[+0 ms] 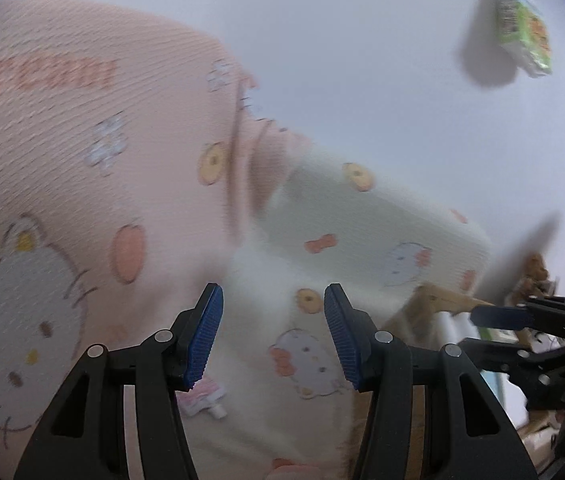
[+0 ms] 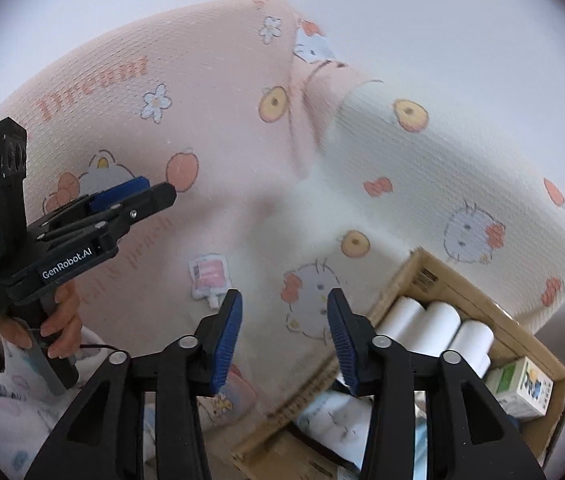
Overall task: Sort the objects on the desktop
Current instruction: 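Withdraw both tools from the box and swing toward the sachet, then lower the left tool toward the white-and-red sachet on the blanket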
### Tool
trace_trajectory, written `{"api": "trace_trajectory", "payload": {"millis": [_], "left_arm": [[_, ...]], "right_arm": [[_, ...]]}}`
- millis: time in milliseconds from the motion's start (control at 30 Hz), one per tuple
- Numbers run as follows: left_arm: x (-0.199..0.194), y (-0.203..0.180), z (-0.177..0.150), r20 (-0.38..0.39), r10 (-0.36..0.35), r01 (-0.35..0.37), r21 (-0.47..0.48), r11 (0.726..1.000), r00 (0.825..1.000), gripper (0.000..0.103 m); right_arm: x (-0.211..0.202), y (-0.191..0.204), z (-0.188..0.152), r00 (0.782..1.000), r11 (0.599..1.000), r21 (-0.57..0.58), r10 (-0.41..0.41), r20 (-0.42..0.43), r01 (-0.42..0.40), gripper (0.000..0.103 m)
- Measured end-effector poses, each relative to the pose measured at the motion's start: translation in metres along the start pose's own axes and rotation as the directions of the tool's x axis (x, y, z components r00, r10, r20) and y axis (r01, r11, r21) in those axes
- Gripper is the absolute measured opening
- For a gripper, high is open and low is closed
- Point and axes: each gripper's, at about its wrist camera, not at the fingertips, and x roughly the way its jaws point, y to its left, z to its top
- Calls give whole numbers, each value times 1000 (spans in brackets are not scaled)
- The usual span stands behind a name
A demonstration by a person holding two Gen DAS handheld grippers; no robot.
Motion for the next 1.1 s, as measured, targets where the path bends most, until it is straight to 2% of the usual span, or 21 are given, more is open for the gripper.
{"api": "trace_trajectory", "payload": {"millis": [33,100,200,333,633,767,900,1000,1100], "left_arm": [[1,4,-2,-3,17,-17,-12,1000,1000,57],[5,12,-4,-17,40,-40,-29,999,999,57],[13,22,-8,-47,61,-63,-36,997,997,57],[24,35,-17,-88,85,-90,-47,995,993,57],[44,68,-37,-132,81,-94,-96,991,988,57],[65,81,-51,-196,67,-94,-131,987,978,57],[81,88,-66,-242,88,-122,-131,984,966,57],[82,92,-70,-239,78,-115,-145,983,968,57],[77,97,-72,-214,75,-113,-170,979,974,57]], "right_arm": [[4,4,2,1000,1000,-3,0,7,0,52],[10,11,6,1000,1000,1,12,19,-12,55],[23,21,12,998,998,14,64,24,-65,55],[42,34,17,997,997,15,70,12,-71,55],[81,54,19,995,996,32,82,-59,-80,56],[101,59,14,996,996,53,69,-53,-66,56],[124,60,4,996,998,60,24,-84,-19,56],[143,60,-3,994,993,98,69,-90,-60,56],[156,59,-12,993,989,133,80,-82,-69,56]]}}
